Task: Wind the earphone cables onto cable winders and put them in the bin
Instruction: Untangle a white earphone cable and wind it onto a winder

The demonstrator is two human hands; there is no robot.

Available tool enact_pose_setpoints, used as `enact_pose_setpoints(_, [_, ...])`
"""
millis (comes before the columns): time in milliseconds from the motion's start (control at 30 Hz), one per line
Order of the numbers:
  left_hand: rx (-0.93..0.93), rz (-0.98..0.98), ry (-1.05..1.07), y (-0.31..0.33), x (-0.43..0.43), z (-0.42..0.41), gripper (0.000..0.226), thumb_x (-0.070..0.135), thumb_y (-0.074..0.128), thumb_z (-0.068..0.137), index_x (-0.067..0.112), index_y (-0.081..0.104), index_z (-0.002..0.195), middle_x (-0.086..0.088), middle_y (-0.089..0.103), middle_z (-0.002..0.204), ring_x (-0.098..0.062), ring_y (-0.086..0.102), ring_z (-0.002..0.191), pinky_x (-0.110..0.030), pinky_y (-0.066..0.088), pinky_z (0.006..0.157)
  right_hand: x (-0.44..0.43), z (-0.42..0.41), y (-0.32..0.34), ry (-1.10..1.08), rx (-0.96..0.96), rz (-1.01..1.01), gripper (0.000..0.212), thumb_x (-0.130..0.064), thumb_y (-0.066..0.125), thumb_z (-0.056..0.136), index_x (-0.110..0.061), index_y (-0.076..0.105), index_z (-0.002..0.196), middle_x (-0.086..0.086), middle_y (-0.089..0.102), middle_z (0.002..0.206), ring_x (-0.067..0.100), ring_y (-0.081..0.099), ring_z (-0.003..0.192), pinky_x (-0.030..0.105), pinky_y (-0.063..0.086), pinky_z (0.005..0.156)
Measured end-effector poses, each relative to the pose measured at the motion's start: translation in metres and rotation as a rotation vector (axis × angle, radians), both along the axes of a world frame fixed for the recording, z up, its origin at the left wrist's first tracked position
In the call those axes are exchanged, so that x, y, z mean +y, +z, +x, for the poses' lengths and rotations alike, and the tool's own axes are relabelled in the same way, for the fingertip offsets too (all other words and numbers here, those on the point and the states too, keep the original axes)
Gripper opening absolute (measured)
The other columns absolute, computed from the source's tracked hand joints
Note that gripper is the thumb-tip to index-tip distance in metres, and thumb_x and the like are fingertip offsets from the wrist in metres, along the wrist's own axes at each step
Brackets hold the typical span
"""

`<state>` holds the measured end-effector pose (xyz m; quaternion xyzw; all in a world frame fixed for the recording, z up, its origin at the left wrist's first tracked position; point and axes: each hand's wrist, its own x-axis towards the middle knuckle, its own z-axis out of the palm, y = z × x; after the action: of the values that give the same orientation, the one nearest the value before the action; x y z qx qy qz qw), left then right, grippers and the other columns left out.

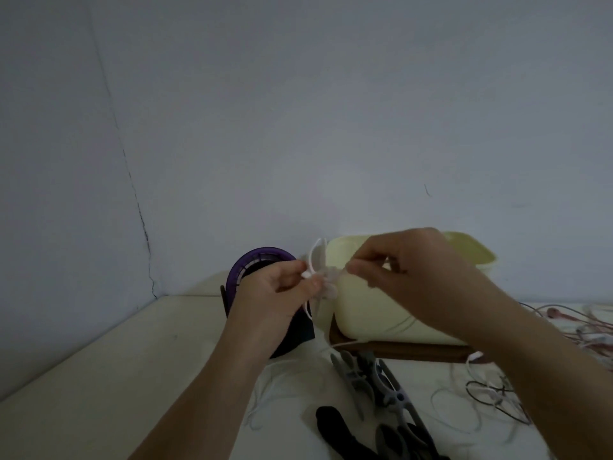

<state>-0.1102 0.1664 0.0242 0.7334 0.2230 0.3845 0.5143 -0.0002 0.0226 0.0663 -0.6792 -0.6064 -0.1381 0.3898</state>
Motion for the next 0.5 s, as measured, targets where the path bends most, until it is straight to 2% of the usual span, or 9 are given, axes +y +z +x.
enact_pose_setpoints(100, [0.036,0.052,-0.064,0.0,-0.01,0.002,0.021,0.019,0.075,0.079,0.029,0.069,0.097,0.014,0.075,0.085,0.001,0.069,0.083,-0.012,0.05,0.075,-0.006,0.011,0.005,-0.015,0.035,0.042,0.018,-0.027,0.067,0.085,-0.03,0.06,0.068,-0.036,0.046,0.042,-0.017,0.049,0.05,0.002,0.035,0.051])
enact_pose_setpoints(200, [0.07,0.094,-0.151,0.001,-0.017,0.004,0.022,0.012,0.075,0.079,0.031,0.067,0.088,0.016,0.074,0.079,0.003,0.068,0.076,-0.006,0.046,0.064,-0.006,0.02,0.005,-0.046,0.068,0.106,0.015,-0.03,0.071,0.08,-0.022,0.065,0.069,-0.033,0.049,0.044,-0.007,0.049,0.045,0.006,0.035,0.048])
enact_pose_setpoints(333, [0.084,0.091,-0.282,0.005,-0.025,0.002,0.021,0.01,0.073,0.079,0.019,0.071,0.098,0.005,0.076,0.09,-0.006,0.071,0.086,-0.012,0.051,0.074,-0.006,0.027,0.003,-0.023,0.174,0.164,0.017,-0.033,0.071,0.078,-0.021,0.065,0.066,-0.026,0.051,0.044,-0.004,0.048,0.044,0.007,0.033,0.045])
enact_pose_setpoints(500, [0.048,0.04,-0.408,0.01,-0.027,-0.003,0.036,0.025,0.073,0.068,0.016,0.071,0.103,-0.002,0.075,0.1,-0.016,0.07,0.099,-0.026,0.053,0.092,-0.003,0.036,-0.001,0.065,0.396,0.222,0.022,-0.032,0.07,0.078,-0.013,0.067,0.068,-0.015,0.048,0.043,0.0,0.038,0.038,0.008,0.029,0.041])
